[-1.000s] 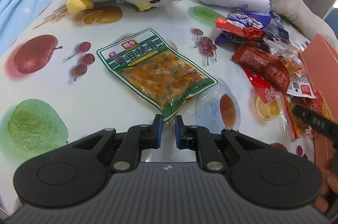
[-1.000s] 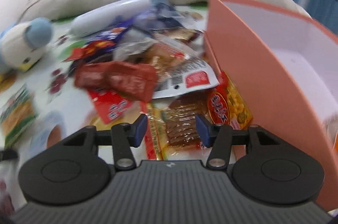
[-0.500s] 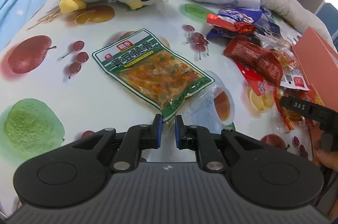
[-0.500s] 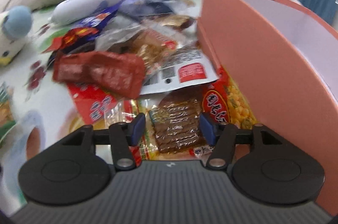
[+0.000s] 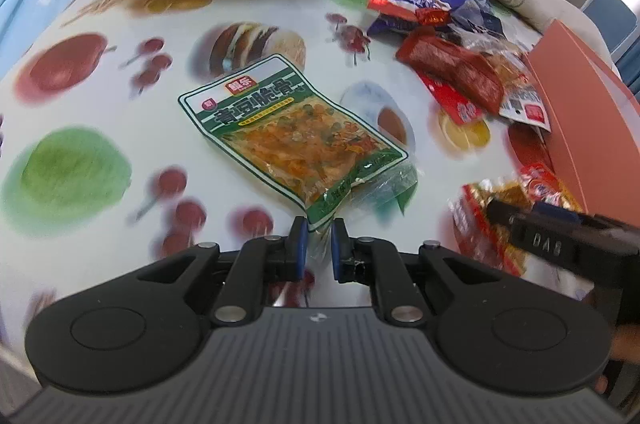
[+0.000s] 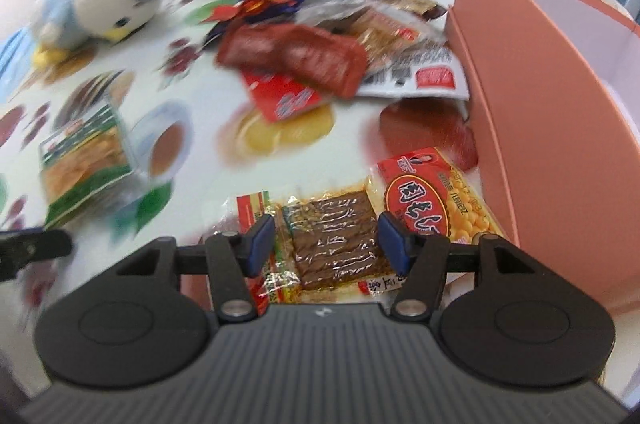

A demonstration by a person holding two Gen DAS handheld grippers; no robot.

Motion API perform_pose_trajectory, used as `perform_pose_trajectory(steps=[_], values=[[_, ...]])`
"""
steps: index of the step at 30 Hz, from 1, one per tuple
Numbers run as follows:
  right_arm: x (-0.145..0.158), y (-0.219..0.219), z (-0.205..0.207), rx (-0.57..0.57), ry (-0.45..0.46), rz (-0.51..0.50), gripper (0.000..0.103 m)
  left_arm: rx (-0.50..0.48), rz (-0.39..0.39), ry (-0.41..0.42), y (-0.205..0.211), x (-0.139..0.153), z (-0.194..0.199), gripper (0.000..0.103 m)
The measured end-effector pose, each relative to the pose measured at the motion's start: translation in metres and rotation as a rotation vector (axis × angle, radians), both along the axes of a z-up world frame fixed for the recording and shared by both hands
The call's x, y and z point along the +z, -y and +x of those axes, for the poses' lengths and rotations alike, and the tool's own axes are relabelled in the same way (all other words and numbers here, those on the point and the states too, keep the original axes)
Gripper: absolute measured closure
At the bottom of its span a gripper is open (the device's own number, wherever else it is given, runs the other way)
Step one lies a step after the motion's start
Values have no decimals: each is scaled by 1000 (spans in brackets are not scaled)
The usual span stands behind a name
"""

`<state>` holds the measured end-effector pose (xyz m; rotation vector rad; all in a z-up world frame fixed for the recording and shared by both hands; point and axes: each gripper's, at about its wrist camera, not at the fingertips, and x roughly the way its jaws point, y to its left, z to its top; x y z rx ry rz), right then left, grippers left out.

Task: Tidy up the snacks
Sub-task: 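Lower right gripper onto the chocolate wafer packet while left lowers onto green bag, then close right gripper on the wafer packet while left grasps the green-labelled bag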

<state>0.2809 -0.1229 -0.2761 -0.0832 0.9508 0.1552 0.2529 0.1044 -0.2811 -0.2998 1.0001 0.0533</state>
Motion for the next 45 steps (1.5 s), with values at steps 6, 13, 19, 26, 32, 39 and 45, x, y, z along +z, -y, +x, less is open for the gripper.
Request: perform_pose_trajectory(steps=[6, 13, 19, 26, 32, 39, 45], values=[[5, 2, -49, 52, -17, 21, 43, -11, -8, -25, 8, 6, -40, 89], [11, 16, -94, 88, -11, 66, 44, -27, 4, -45, 19, 12, -76, 86], [14, 40, -105, 85, 5, 175, 45, 32, -30, -64, 23, 16, -88, 64], [17, 66, -109, 88, 22, 269, 33, 254, -206, -23, 6, 25, -93, 22], [18, 76, -108, 86, 78, 275, 31, 347, -145, -50, 10, 21, -63, 14], [11, 57, -111, 212, 105, 154, 33, 425, -43, -101, 19, 8, -34, 3], [-1, 54, -111, 222, 54, 138, 34, 459, 24, -173, 26, 0, -18, 1]])
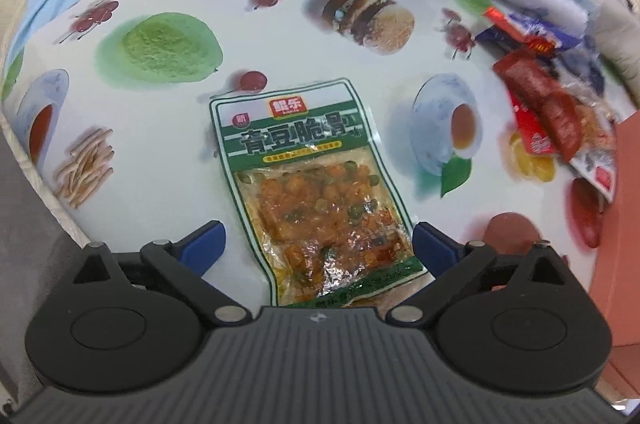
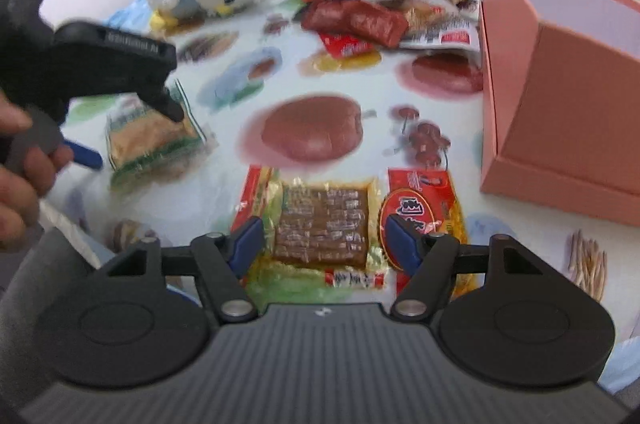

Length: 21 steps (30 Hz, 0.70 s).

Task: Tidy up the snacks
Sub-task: 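Close right gripper on the wafer packet while left grasps the green-labelled bag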

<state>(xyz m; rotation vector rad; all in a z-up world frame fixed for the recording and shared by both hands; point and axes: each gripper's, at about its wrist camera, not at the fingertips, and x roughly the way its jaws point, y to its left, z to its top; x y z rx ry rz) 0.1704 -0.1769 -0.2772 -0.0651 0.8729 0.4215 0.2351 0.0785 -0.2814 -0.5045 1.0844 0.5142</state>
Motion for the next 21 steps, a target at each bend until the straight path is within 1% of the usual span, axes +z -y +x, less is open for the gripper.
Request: perform_pose_trajectory(steps=[4, 7, 8, 10, 12, 14, 16, 17, 19, 21], values=[[-3, -8, -5, 22, 25, -54, 34, -38, 52, -71, 10, -7, 11, 0], [-3, -14, -8, 45, 40, -83, 41, -46, 95, -113, 17, -11, 18, 0], [-3, -15, -9, 51, 41, -89, 42, -48, 107, -117, 18, -12, 20, 0], [-2, -17, -7, 61, 36, -100, 47, -53, 113, -113, 21, -12, 21, 0], [0, -14, -3, 49, 22, -84, 50, -74, 112, -109, 23, -11, 21, 3], [1, -14, -2, 42, 19, -80, 50, -110, 120, -101, 26, -8, 20, 8], [3, -16, -4, 48, 35, -96, 52, -138, 124, -85, 27, -5, 18, 19], [4, -16, -4, 47, 38, -100, 52, -151, 124, -80, 28, -3, 17, 22], [5, -16, -3, 36, 34, -94, 52, -188, 123, -54, 29, 0, 15, 32], [7, -14, -2, 22, 32, -88, 53, -248, 113, -37, 30, 2, 12, 37]])
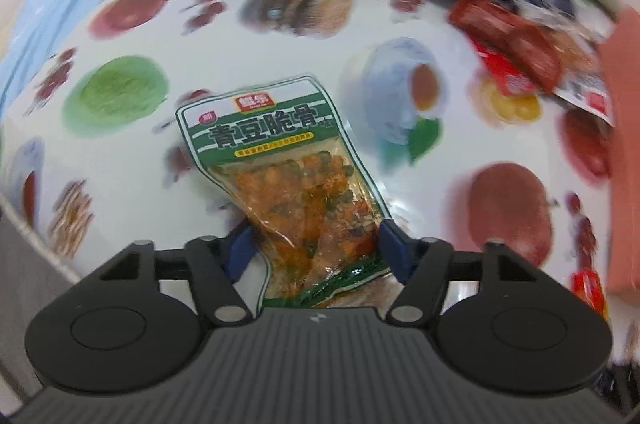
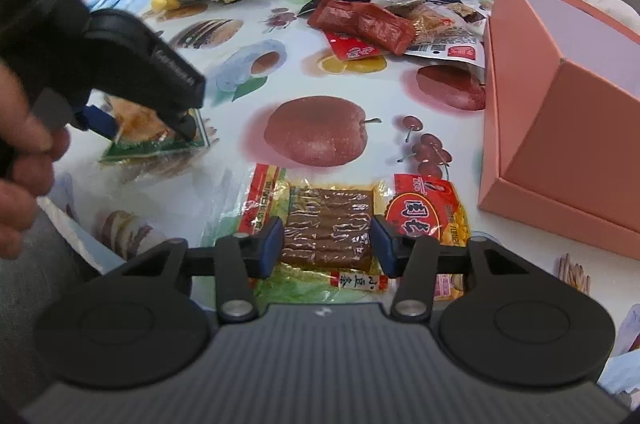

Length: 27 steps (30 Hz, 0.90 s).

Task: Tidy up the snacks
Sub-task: 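Close right gripper on the wafer packet while left grasps the green-labelled bag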

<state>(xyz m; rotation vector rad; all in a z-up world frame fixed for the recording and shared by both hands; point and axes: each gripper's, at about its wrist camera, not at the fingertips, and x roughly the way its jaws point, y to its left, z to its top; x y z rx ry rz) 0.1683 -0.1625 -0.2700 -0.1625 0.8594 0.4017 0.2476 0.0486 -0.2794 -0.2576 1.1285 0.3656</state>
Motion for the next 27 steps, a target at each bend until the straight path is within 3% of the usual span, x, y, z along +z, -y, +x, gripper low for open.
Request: perform_pose_trajectory(steps=[2, 7, 13, 15, 27], values=[[3, 2, 0, -3, 7, -6, 53, -58, -4, 9, 0, 2, -3, 41], [14, 11, -5, -38, 20, -2, 53, -89, -97, 31, -12, 9, -13, 51], [26, 18, -10, -73, 42, 1, 53, -128, -140, 45, -6, 18, -29, 60], [28, 20, -12, -84, 43, 5, 53, -130, -149, 45, -4, 18, -34, 77], [55, 32, -24, -124, 97, 10, 54, -174, -167, 121, 14, 49, -59, 78]])
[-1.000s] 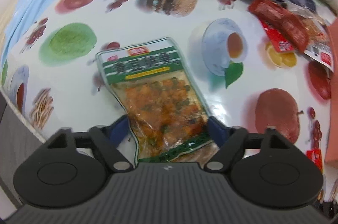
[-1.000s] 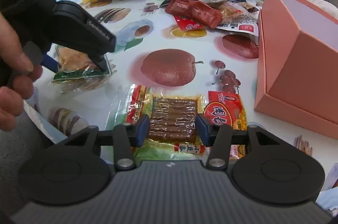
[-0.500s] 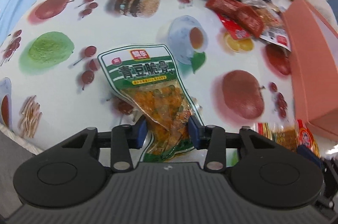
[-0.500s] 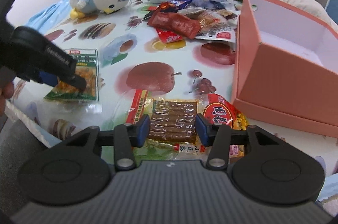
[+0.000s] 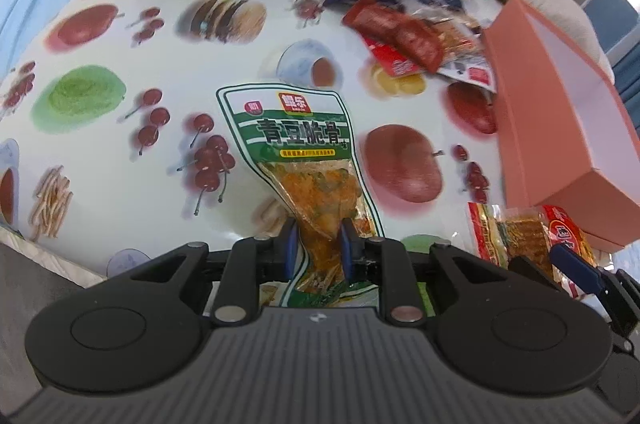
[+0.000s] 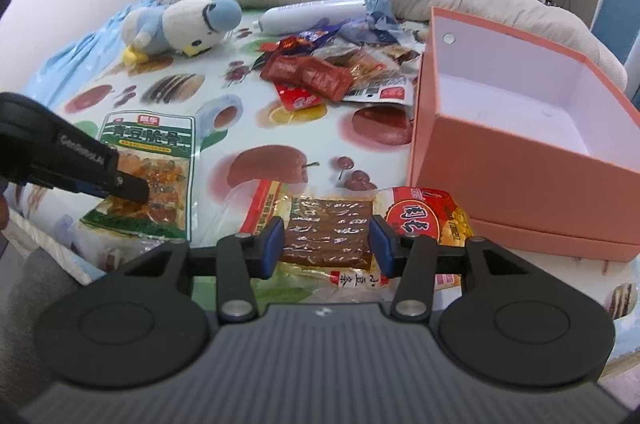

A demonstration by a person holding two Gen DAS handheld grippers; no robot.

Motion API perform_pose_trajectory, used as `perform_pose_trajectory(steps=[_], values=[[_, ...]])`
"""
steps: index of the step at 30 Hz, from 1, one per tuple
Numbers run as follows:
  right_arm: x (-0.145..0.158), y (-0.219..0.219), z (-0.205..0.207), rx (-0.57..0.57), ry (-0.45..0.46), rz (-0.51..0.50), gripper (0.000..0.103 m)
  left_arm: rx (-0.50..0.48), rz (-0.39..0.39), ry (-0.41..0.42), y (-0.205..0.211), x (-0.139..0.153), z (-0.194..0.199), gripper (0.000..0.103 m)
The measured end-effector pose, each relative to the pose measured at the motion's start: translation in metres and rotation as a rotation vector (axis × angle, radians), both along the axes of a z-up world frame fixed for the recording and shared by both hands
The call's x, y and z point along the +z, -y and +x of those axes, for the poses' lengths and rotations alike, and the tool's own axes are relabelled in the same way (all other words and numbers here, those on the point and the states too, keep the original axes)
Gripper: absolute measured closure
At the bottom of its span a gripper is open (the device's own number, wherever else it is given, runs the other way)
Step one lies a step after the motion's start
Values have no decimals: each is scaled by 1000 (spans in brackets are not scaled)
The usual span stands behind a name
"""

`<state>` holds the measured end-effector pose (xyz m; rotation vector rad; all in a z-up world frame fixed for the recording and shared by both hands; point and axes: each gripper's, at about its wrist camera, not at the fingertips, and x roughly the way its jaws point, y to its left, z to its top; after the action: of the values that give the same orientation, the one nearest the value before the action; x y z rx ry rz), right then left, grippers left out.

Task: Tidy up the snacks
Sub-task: 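Close right gripper on the wafer packet while left grasps the green-labelled bag, then lift the wafer packet with right gripper while left lifts the green bag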

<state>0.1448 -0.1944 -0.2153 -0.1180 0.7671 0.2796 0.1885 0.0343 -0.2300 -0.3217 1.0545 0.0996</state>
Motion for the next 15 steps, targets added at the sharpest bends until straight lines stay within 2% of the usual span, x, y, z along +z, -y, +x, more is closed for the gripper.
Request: perform_pose_trajectory(steps=[5, 6, 7, 8, 12, 15], values=[[14, 7, -6, -13, 28, 5, 55, -34, -7, 21, 14, 16, -8, 78], [17, 9, -7, -16, 31, 7, 64, -35, -14, 23, 16, 17, -9, 78], [18, 10, -6, -11, 31, 17, 94, -39, -22, 26, 18, 18, -9, 78], [19, 12, -5, -17, 18, 22, 98, -44, -27, 25, 22, 18, -9, 78], [17, 18, 0, -49, 6, 23, 99, -66, -20, 7, 35, 7, -7, 78], [4, 29, 4, -79, -22, 39, 98, -76, -22, -26, 41, -6, -6, 78]])
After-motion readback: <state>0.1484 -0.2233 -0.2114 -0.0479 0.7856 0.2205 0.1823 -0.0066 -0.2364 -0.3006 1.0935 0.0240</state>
